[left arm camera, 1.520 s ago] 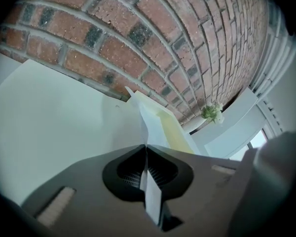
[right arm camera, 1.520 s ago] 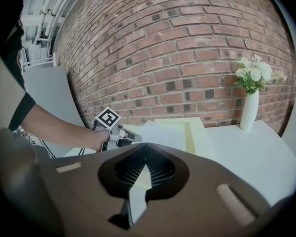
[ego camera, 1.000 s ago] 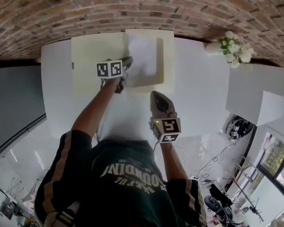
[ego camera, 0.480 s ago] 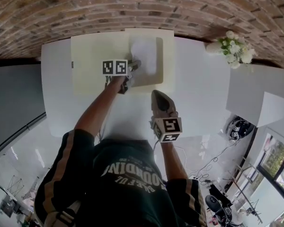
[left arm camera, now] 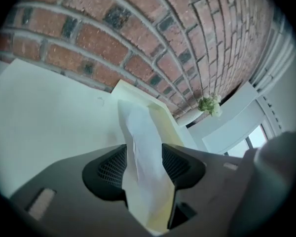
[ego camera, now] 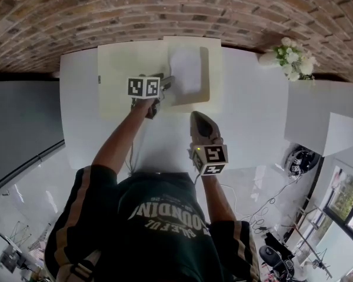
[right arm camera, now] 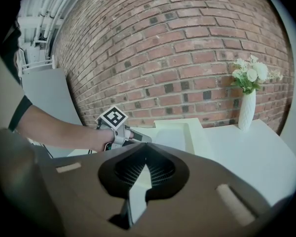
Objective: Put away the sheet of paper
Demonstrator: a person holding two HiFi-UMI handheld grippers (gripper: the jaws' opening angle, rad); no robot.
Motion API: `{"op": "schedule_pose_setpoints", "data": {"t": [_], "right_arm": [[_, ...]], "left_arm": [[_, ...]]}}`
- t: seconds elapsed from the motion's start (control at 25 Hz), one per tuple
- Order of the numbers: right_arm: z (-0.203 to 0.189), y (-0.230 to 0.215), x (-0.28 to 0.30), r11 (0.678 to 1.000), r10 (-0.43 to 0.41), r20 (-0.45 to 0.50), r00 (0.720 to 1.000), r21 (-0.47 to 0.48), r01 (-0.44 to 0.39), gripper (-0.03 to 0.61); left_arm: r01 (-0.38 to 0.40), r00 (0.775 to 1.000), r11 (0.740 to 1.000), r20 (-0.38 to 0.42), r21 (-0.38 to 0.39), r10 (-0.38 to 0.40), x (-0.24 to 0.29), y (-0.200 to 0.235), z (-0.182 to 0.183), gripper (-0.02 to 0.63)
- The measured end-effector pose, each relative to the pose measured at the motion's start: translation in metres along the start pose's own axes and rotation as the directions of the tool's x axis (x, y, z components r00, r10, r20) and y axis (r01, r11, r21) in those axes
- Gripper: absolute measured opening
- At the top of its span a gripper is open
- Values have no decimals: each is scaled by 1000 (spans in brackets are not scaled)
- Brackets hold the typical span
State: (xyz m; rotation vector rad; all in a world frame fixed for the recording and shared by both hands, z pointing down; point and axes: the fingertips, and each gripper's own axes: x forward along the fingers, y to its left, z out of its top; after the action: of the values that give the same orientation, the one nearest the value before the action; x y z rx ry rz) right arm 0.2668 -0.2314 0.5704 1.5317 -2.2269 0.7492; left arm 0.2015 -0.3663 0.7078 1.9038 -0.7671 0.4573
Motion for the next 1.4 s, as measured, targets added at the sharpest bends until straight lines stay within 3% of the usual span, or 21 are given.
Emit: {"op": "schedule_pose_setpoints", "data": {"t": [0.12, 0.24, 0.36, 0.6, 0.88, 1.2, 1.4], "right_arm": [[4, 22, -2, 998, 11, 8, 1000, -58, -10, 0], [8, 41, -6, 997, 16, 23, 1000, -69, -15, 0], [13, 59, -10, 997, 17, 43, 999, -81, -13, 0], [30, 100, -18, 989, 32, 97, 995, -147, -18, 0], [47, 138, -38, 979, 56, 166, 985, -202, -21, 0], [46, 164, -56, 973, 61, 204, 977, -233, -12, -1], [55, 173, -69, 966, 50, 242, 969, -259, 14, -2]], "left_arm": [[-5, 999, 992, 51, 128, -1, -30, -11, 5, 196], [-38, 996, 964, 93, 263, 14, -64, -21, 3, 143], [-116, 990, 923, 116, 367, 78, -98, -21, -3, 9], [-171, 975, 859, 211, 483, 75, -162, -28, -10, 8], [-218, 953, 809, 298, 546, 55, -226, -43, -20, 8], [-243, 922, 791, 387, 561, 9, -280, -64, -33, 8], [-256, 919, 745, 393, 615, -8, -296, -78, -35, 8]]}}
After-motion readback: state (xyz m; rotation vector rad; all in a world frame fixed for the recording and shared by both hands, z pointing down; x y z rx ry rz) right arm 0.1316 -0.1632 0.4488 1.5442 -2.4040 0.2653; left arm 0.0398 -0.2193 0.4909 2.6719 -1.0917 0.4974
